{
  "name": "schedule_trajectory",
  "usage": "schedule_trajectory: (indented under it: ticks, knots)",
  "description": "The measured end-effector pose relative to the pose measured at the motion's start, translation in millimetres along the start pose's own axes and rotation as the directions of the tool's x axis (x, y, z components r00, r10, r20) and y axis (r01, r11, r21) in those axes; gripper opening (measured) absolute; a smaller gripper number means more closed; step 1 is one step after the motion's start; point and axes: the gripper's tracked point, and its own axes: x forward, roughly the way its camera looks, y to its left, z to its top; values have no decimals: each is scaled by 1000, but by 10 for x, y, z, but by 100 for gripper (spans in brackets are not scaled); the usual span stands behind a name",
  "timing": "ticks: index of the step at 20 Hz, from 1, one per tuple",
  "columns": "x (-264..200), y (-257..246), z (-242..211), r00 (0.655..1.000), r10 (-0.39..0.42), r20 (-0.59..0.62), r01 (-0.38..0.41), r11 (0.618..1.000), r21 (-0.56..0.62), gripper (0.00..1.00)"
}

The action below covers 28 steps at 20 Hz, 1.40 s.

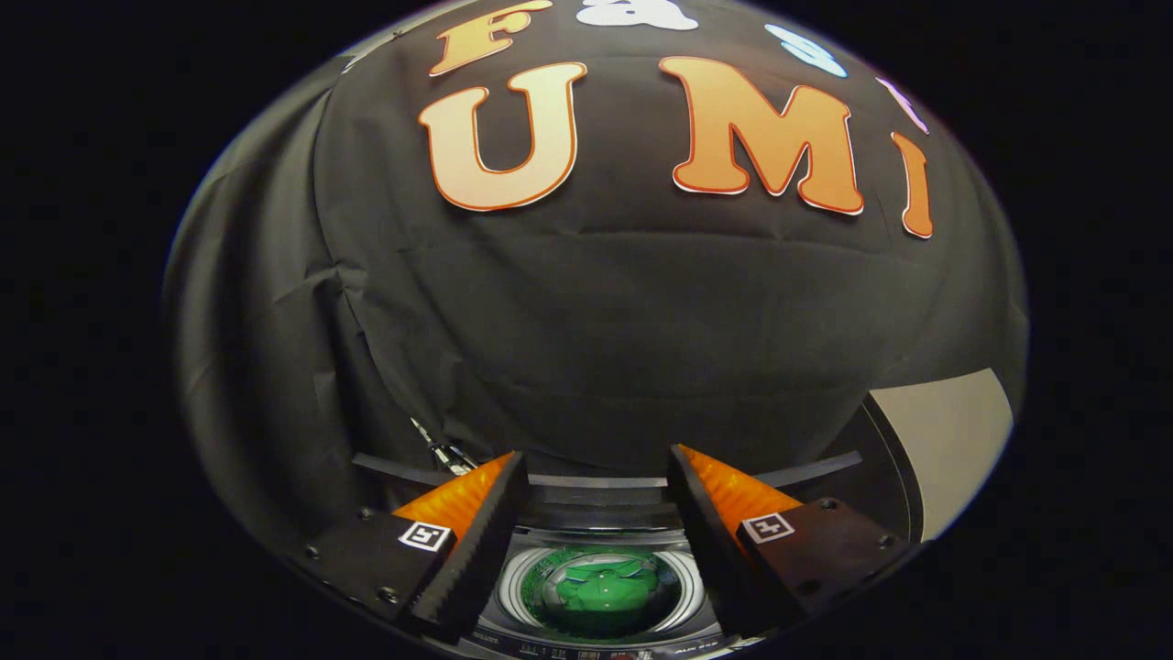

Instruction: Put the clothes into the washing machine and then close the washing machine lid.

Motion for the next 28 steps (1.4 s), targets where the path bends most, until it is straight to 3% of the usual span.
schedule_trajectory:
  ticks: [12, 16, 21, 28]
  knots:
    - [-290, 74, -343, 1000, 0, 27, 0, 1000, 4, 100]
    - [-130, 92, -1313, 985, 14, -173, -2, 998, 67, 100]
    - [122, 204, -2453, 944, 34, -329, -2, 995, 97, 99]
    - [123, 189, -2481, 939, 22, -342, 13, 995, 100, 99]
